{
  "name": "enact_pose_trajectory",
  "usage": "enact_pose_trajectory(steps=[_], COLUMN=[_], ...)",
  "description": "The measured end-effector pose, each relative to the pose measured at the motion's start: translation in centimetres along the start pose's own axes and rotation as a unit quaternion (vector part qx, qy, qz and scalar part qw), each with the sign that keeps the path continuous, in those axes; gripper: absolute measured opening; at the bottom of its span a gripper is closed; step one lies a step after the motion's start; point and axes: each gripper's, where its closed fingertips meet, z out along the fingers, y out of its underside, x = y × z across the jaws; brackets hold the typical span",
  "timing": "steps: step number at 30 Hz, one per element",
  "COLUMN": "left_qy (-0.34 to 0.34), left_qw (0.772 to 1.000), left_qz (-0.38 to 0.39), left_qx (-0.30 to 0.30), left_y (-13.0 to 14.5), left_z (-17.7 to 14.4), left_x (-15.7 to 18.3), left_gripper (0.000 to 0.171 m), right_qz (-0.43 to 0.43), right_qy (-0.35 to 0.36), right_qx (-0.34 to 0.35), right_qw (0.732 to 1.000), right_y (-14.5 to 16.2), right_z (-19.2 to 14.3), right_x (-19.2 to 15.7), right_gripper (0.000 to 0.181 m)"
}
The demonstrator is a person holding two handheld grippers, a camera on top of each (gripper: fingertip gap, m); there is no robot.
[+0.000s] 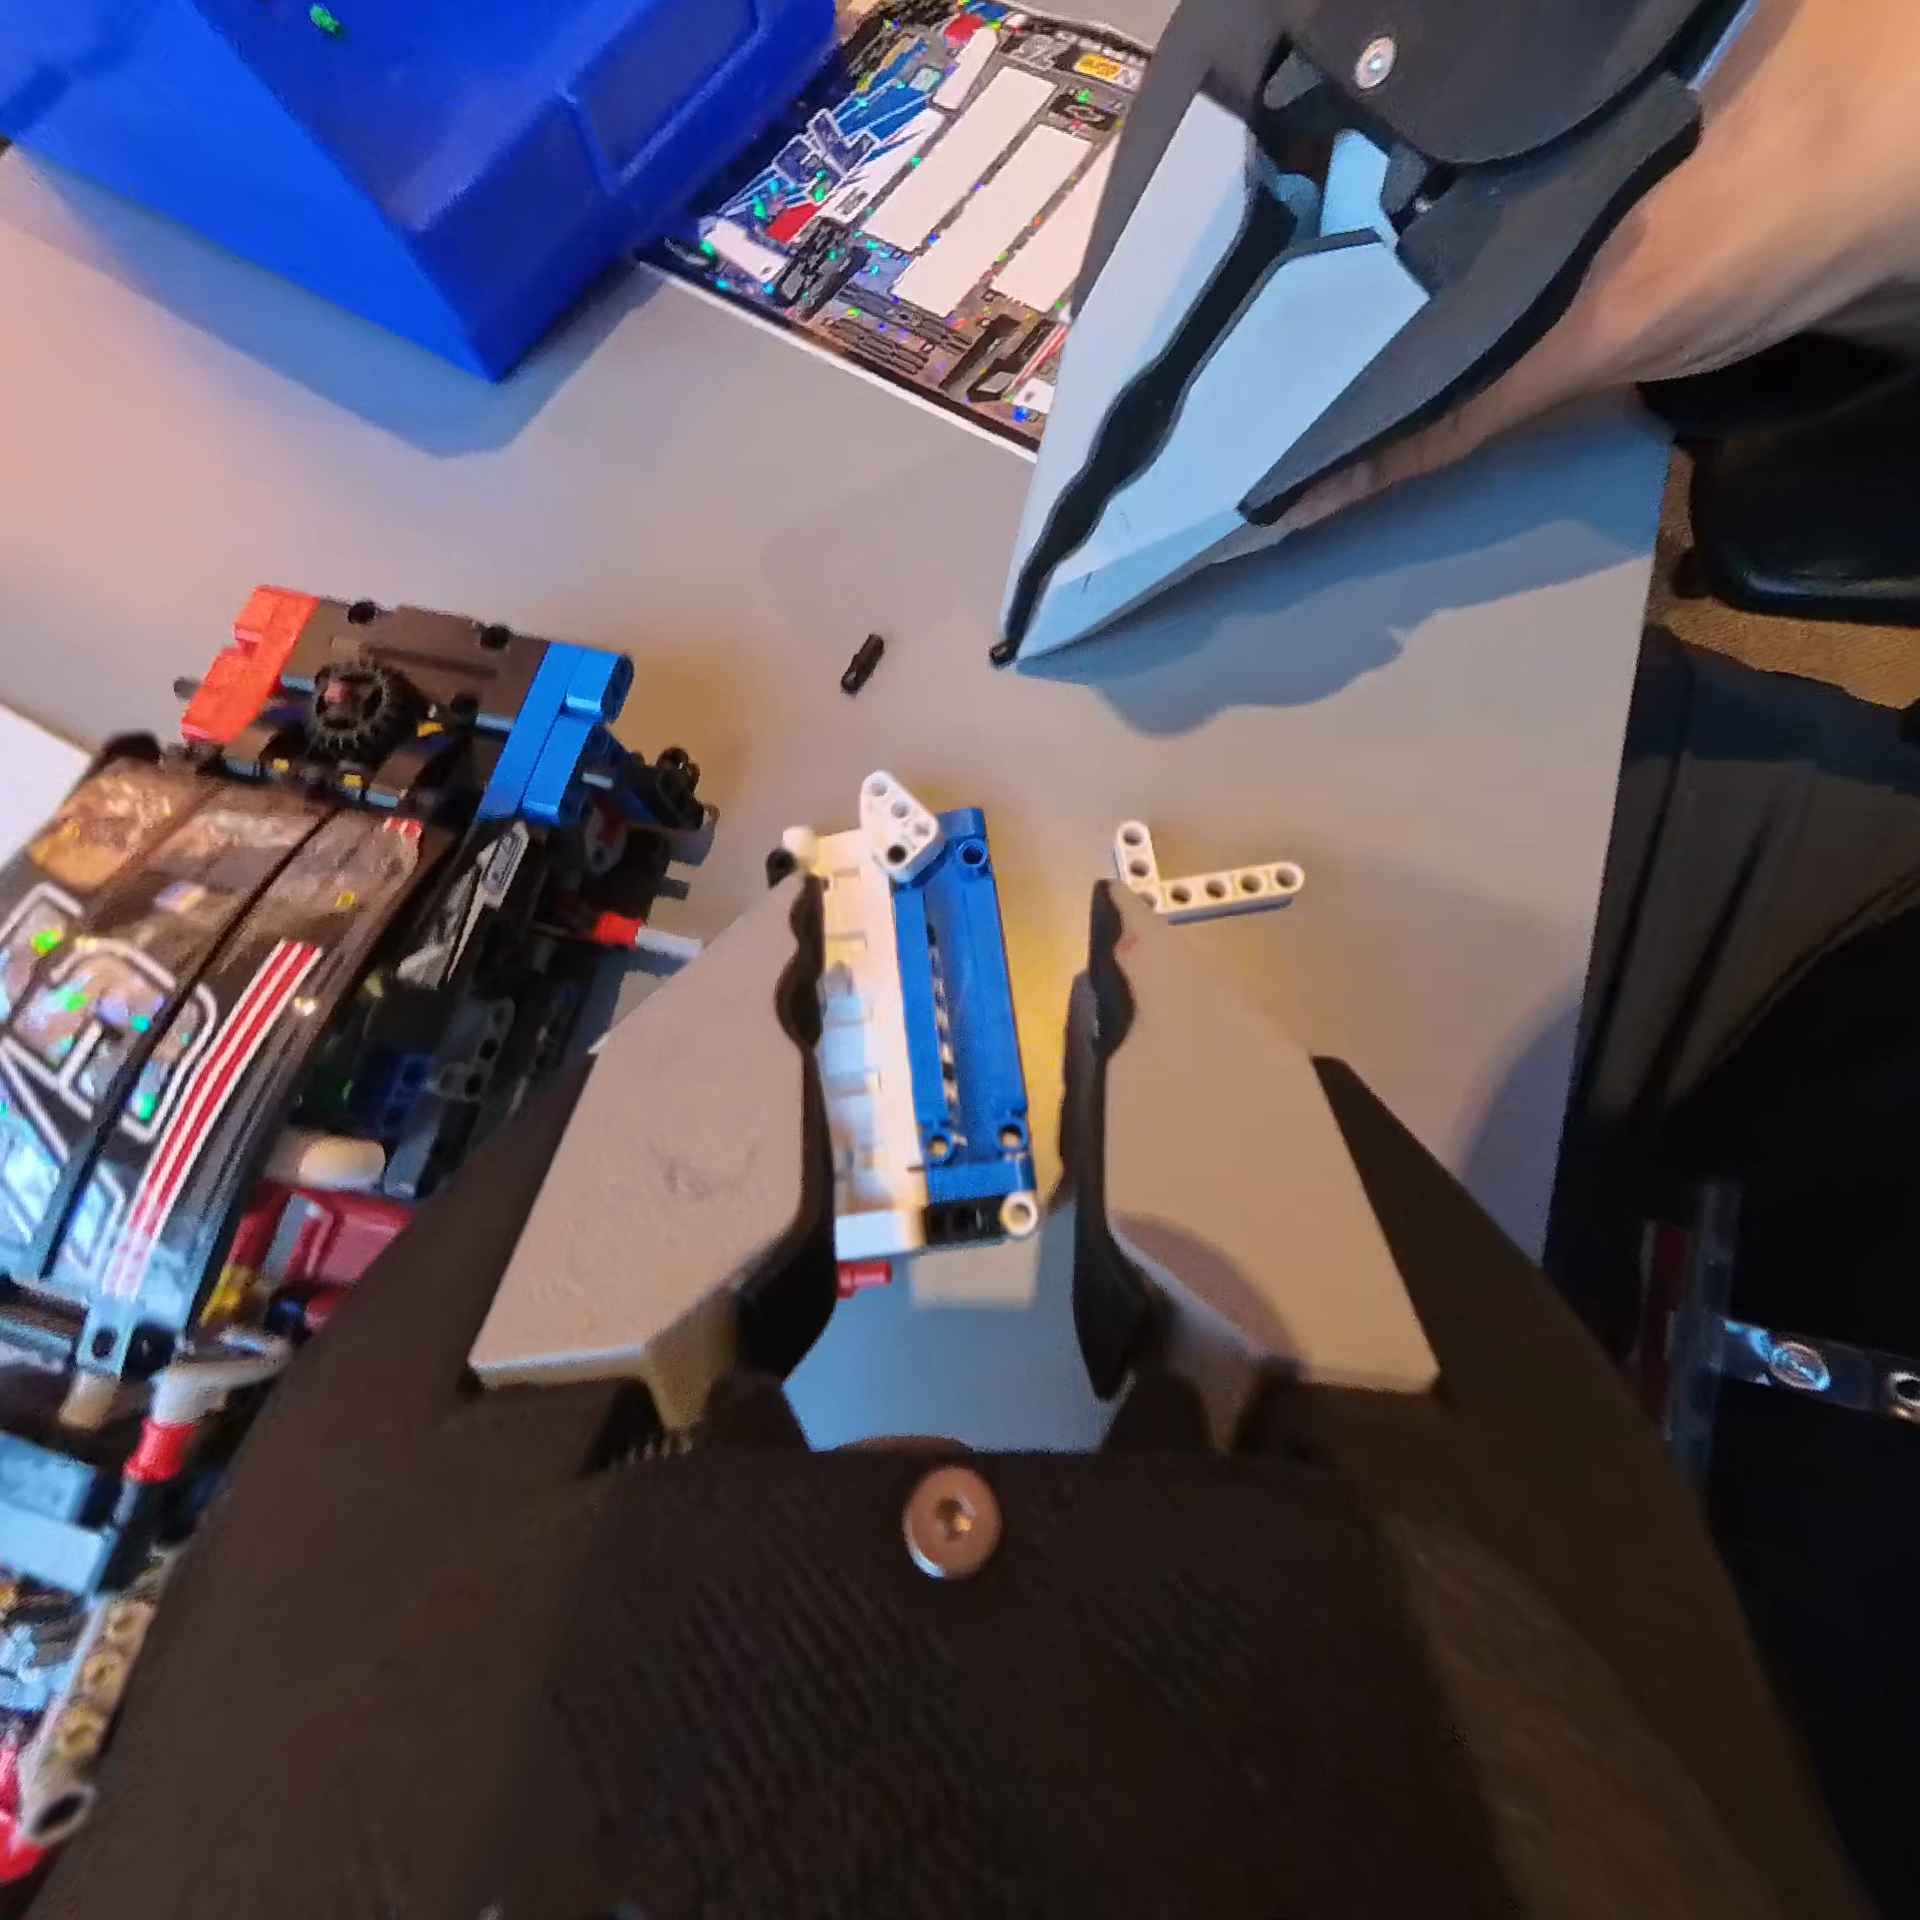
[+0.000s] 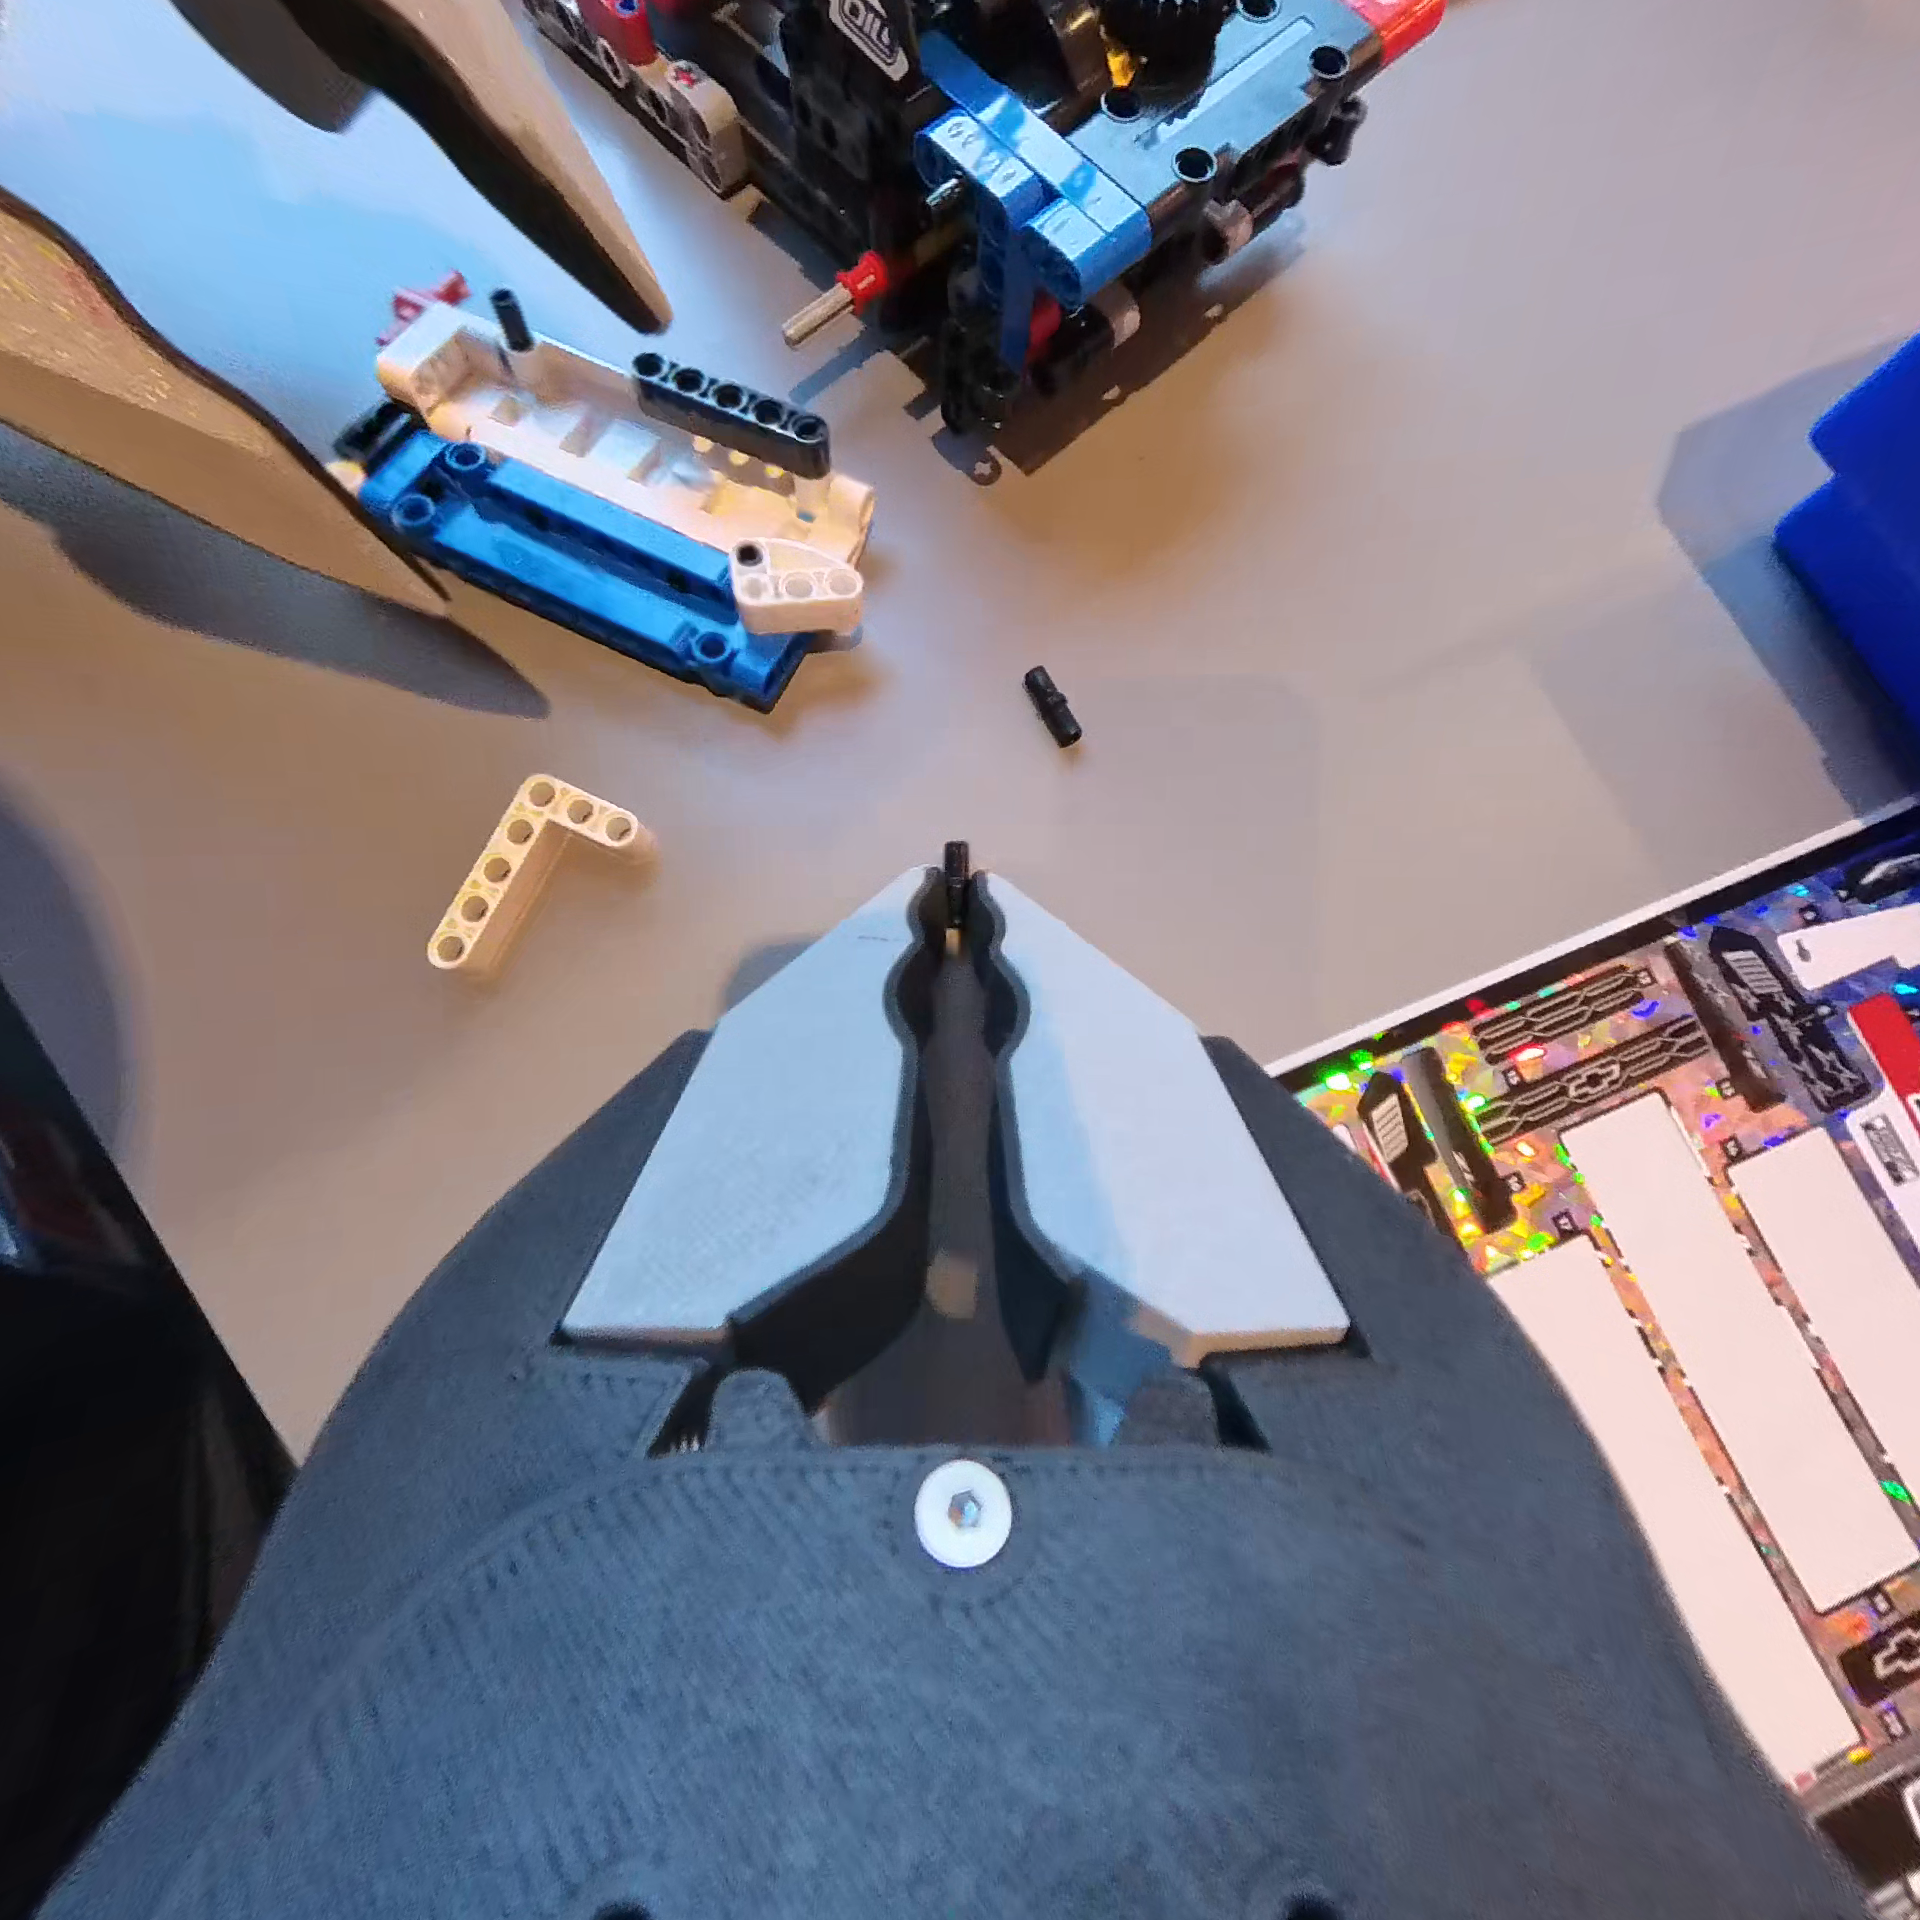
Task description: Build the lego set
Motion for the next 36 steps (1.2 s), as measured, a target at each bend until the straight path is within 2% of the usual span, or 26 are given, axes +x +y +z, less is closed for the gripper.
enact_pose_trajectory(steps=[4, 10, 15, 20, 23, 25, 33, 36], left_qy=[-0.006, -0.053, -0.102, -0.148, -0.143, -0.145, -0.146, -0.146], left_qw=[0.998, 0.975, 0.957, 0.939, 0.93, 0.927, 0.929, 0.939], left_qz=[0.061, 0.213, 0.269, 0.312, 0.338, 0.347, 0.339, 0.312], left_qx=[-0.014, -0.043, -0.027, -0.008, -0.01, -0.013, -0.007, -0.009], left_y=[-0.7, -1.2, -2.1, -2.8, -2.6, -2.4, -2.4, -2.3], left_z=[1.5, 4.0, 4.1, 3.8, 3.9, 4.1, 4.2, 4.1], left_x=[0.6, 1.5, 1.5, 1.1, 1.6, 1.7, 1.7, 1.3], left_gripper=[0.038, 0.023, 0.022, 0.019, 0.007, 0.007, 0.003, 0.002], right_qz=[0.029, 0.114, 0.144, 0.159, 0.169, 0.176, 0.193, 0.199], right_qy=[-0.084, -0.256, -0.326, -0.353, -0.366, -0.37, -0.375, -0.368], right_qx=[0.008, 0.05, 0.042, 0.019, 0.019, 0.018, 0.009, 0.023], right_qw=[0.996, 0.959, 0.933, 0.922, 0.915, 0.912, 0.907, 0.908], right_y=[-0.1, -3.0, -3.8, -3.4, -3.5, -3.5, -3.3, -3.7], right_z=[-0.2, -2.8, -3.7, -3.1, -2.9, -2.9, -2.3, -2.1], right_x=[-1.2, -3.0, -3.7, -4.3, -4.5, -4.4, -4.2, -3.9], right_gripper=[0.002, 0.001, 0.001, 0.001, 0.001, 0.001, 0.001, 0.001])
